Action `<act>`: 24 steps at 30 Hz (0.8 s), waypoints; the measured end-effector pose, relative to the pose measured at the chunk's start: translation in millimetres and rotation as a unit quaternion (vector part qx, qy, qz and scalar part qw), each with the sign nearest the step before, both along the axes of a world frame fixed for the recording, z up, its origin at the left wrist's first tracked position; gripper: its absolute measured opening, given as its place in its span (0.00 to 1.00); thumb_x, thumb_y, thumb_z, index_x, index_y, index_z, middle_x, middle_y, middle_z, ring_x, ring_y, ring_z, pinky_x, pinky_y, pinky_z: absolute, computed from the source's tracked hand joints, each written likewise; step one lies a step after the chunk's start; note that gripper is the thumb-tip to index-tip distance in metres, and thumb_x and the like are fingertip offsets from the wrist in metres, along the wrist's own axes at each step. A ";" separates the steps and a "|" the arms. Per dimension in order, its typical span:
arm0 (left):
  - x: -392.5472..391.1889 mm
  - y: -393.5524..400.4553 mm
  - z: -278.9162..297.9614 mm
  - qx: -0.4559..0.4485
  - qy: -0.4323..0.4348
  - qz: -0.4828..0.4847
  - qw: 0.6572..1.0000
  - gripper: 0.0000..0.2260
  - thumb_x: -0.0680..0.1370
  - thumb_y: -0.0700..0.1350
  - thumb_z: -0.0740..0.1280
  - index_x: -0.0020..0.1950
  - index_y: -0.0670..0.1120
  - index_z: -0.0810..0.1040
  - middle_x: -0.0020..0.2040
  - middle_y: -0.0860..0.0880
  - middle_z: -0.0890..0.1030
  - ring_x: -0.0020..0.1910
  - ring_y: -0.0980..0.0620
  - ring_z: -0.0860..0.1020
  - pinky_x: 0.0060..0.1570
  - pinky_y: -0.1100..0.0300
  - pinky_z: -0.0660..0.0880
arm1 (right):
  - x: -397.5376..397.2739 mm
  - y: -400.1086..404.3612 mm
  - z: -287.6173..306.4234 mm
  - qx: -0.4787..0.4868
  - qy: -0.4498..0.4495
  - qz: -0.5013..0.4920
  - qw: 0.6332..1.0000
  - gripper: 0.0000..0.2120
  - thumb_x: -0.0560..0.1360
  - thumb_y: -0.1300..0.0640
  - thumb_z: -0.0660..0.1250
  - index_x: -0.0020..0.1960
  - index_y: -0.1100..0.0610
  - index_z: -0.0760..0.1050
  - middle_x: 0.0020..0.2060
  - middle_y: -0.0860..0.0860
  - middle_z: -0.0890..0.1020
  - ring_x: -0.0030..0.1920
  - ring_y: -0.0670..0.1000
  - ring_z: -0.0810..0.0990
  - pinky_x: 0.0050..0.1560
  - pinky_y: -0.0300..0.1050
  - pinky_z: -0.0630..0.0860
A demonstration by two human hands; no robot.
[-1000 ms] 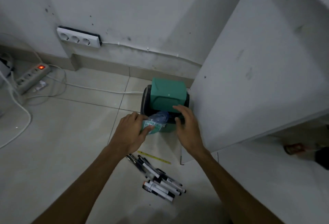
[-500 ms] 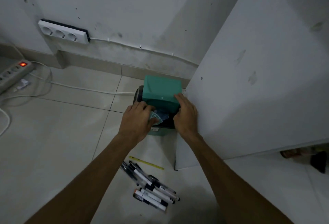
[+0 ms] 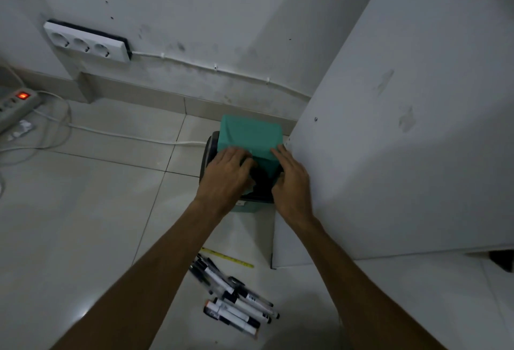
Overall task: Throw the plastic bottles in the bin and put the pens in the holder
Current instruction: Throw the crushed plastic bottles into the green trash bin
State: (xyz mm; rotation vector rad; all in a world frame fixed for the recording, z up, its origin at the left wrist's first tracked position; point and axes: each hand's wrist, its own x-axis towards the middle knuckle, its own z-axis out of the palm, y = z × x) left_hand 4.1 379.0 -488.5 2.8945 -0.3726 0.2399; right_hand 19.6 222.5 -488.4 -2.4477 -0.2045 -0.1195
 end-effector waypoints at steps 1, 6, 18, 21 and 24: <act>-0.4 -1.1 -0.1 0.001 -0.005 0.017 1.000 0.23 0.71 0.53 0.73 0.62 0.44 0.77 0.61 0.43 0.77 0.62 0.44 0.74 0.65 0.51 0.68 | 0.3 0.4 -0.4 0.010 0.005 -0.002 1.000 0.34 0.68 0.79 0.60 0.73 0.61 0.68 0.73 0.56 0.69 0.74 0.55 0.67 0.74 0.53 0.64; -9.8 -0.7 -4.0 -0.075 -0.009 0.119 0.990 0.24 0.70 0.55 0.74 0.59 0.43 0.74 0.57 0.40 0.74 0.54 0.42 0.73 0.51 0.51 0.72 | -3.0 1.9 -1.8 0.031 0.018 -0.002 0.999 0.35 0.70 0.80 0.60 0.75 0.61 0.64 0.74 0.56 0.67 0.75 0.54 0.64 0.74 0.52 0.65; -27.2 22.4 -24.5 -0.115 0.041 0.072 0.990 0.17 0.72 0.38 0.74 0.60 0.44 0.79 0.67 0.39 0.71 0.64 0.40 0.71 0.52 0.48 0.81 | -3.5 2.5 -4.2 0.058 0.035 -0.020 0.998 0.33 0.73 0.78 0.56 0.75 0.58 0.64 0.76 0.52 0.65 0.77 0.51 0.61 0.70 0.24 0.51; -29.8 24.0 -31.9 -0.119 0.035 0.067 0.990 0.20 0.73 0.36 0.71 0.65 0.45 0.78 0.65 0.44 0.77 0.61 0.44 0.74 0.54 0.46 0.78 | -4.3 3.1 -3.1 0.063 0.033 -0.015 0.997 0.32 0.74 0.77 0.57 0.75 0.58 0.64 0.76 0.52 0.65 0.77 0.51 0.61 0.74 0.33 0.55; -33.7 22.9 -34.5 -0.121 0.017 0.064 0.990 0.21 0.73 0.35 0.70 0.65 0.44 0.76 0.64 0.42 0.75 0.60 0.42 0.73 0.56 0.48 0.77 | -4.3 2.5 -2.5 0.041 0.017 -0.005 0.999 0.31 0.74 0.75 0.59 0.75 0.57 0.66 0.75 0.53 0.66 0.76 0.52 0.62 0.76 0.45 0.60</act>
